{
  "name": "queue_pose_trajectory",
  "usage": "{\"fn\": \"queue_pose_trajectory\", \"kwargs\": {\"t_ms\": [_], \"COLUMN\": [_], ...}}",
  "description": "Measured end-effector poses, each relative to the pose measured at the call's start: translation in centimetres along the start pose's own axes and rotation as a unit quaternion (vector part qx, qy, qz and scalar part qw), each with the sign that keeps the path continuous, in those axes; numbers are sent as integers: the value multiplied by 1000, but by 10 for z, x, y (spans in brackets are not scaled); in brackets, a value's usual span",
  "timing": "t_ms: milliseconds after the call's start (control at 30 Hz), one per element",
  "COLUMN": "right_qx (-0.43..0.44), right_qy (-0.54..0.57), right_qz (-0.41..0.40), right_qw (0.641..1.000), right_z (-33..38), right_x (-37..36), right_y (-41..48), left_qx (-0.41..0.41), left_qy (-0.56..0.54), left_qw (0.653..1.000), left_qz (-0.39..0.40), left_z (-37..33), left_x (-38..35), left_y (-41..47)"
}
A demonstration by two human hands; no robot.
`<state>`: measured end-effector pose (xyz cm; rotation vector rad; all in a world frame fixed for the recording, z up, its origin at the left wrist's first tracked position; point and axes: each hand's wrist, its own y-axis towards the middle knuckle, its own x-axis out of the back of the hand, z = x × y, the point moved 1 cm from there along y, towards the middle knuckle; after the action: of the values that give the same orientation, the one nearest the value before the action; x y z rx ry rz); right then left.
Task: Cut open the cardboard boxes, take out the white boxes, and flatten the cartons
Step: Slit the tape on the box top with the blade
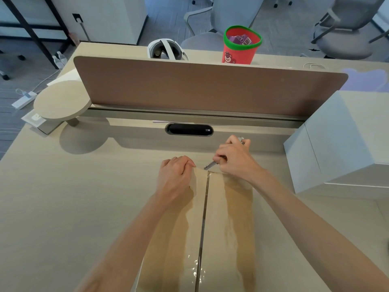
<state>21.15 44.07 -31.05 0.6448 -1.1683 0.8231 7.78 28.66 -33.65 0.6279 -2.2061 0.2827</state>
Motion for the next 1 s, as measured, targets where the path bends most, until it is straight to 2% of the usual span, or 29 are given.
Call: {"fn": "queue_pose_trajectory", "kwargs": {"t_ms": [333,567,767,1000], "right_qx": [18,22,-15,-14], "right_qy": [-39,-28,-17,-14], "right_qz": [7,56,-9,-4], "right_qw": [999,998,1000,1000], "right_z": [-8,-19,-14,-5], "right_x": [4,18,16,0], "right_y": [0,-2,-6,0], "left_qx": [-2,-32,-38,-42], "left_qy": [1,38,101,75], "left_qw": [1000,999,994,996], "left_qz": [-3,-18,28,-1], "left_z": [0,-1,-7,-4], "left_x": [0,-2,-11,-13], "left_y": [-1,-4,0,0]}}
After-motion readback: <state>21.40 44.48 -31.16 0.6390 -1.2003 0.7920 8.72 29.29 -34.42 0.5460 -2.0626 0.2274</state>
